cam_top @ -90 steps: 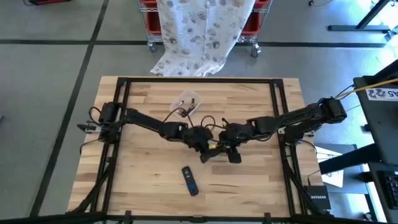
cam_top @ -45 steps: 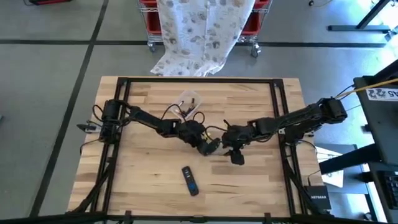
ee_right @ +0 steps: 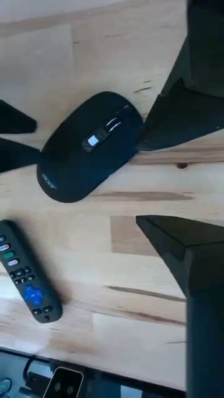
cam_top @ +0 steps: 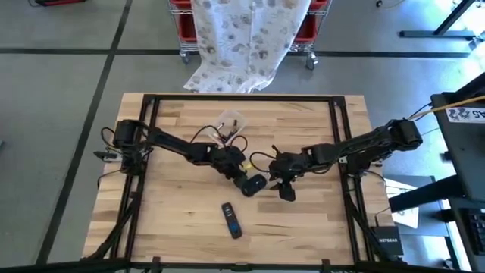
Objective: Insert battery
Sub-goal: Insert the silver battery into the mouse
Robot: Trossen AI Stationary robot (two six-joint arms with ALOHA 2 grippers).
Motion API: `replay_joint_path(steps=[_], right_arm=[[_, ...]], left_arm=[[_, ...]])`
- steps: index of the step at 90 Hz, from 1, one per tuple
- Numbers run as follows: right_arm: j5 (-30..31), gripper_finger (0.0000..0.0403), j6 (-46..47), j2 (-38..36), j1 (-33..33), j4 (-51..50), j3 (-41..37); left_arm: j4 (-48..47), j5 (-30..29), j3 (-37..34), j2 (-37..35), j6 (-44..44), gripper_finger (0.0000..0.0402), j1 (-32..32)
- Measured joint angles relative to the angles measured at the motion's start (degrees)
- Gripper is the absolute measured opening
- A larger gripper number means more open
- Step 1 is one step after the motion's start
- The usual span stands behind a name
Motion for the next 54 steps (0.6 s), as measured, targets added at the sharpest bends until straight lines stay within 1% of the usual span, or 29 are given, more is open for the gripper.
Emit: replay_joint_path(steps=[8, 17, 25, 30, 43, 54], right_arm=[[0.00, 0.0165, 0.07, 0.00, 0.00, 0.08, 0.00], [0.11, 0.0165, 0.14, 0.00, 0.00, 0.18, 0.00], [0.24, 0.0165, 0.99, 0.00, 0.00, 0.01, 0.00], [-0.26, 0.0165, 1.93, -0.04, 0.00, -0.21, 0.00], [-2.10, 0.0165, 5.88, -2.51, 0.00, -3.51, 0.02], [-2.20, 0.0165, 7.47, -5.97, 0.00, -5.74, 0.02]], left_arm=[[-2.03, 1.31, 0.05, -1.32, 1.00, 0.0165, -2.25], [-5.59, 1.71, 0.11, -0.95, 1.14, 0.0165, -5.82], [-5.89, -0.66, 0.09, 0.67, -0.25, 0.0164, -8.51], [-4.23, -2.03, 0.09, 1.83, -1.76, 0.0158, -9.28], [3.04, -3.24, 0.14, 5.76, -4.65, 0.0124, -8.48], [4.42, -4.00, 3.27, 8.71, -4.90, 0.0091, -4.86]])
